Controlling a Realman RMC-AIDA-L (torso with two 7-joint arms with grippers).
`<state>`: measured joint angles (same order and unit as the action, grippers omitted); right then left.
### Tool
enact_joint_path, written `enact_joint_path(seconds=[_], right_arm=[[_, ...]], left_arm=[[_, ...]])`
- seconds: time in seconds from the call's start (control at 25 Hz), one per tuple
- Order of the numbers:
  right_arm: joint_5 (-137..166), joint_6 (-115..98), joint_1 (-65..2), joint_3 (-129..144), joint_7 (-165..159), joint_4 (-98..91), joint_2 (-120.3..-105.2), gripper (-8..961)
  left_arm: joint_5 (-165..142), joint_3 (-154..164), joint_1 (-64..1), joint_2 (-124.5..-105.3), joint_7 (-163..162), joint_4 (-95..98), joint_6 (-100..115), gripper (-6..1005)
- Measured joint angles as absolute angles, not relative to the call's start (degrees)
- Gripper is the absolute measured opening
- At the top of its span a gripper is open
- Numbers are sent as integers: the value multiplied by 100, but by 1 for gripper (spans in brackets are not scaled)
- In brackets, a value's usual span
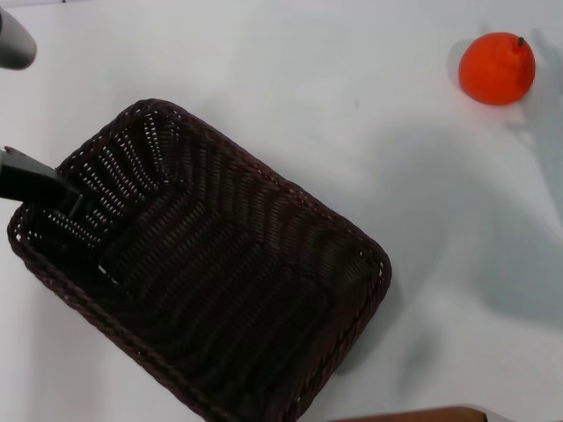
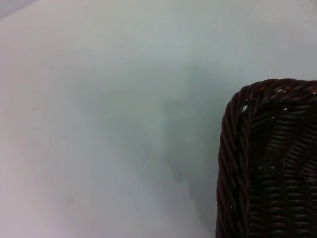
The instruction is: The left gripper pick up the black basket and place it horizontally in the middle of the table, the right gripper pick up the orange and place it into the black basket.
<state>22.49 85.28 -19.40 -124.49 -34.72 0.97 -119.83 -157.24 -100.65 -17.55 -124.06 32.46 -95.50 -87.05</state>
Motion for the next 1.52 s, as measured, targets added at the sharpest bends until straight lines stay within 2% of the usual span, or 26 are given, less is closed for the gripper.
enact_joint_path(seconds=[0.32,0.6,1.08,1.32,1.52], right_arm=[[2250,8509,-1952,-12506,-3472,98,-11979,807],[2250,8485,-2042,-12507,-3477,106,-11979,807],[2294,8162,-2394,-12471,-3481,80,-11927,807],[2303,8147,-2514,-12471,-3481,48,-11900,808],[2303,8147,-2537,-12471,-3481,45,-11904,808]], left_arm=[[-15726,-10144,-1795,-12401,2709,-9634,-8835,242],[-15310,-11102,-1920,-12414,1587,-9526,-9282,232],[-14361,-11457,-809,-12432,231,-10152,-8985,189],[-13781,-11385,-195,-12446,27,-10231,-8441,226],[-13724,-11327,-156,-12439,99,-10118,-8384,256]])
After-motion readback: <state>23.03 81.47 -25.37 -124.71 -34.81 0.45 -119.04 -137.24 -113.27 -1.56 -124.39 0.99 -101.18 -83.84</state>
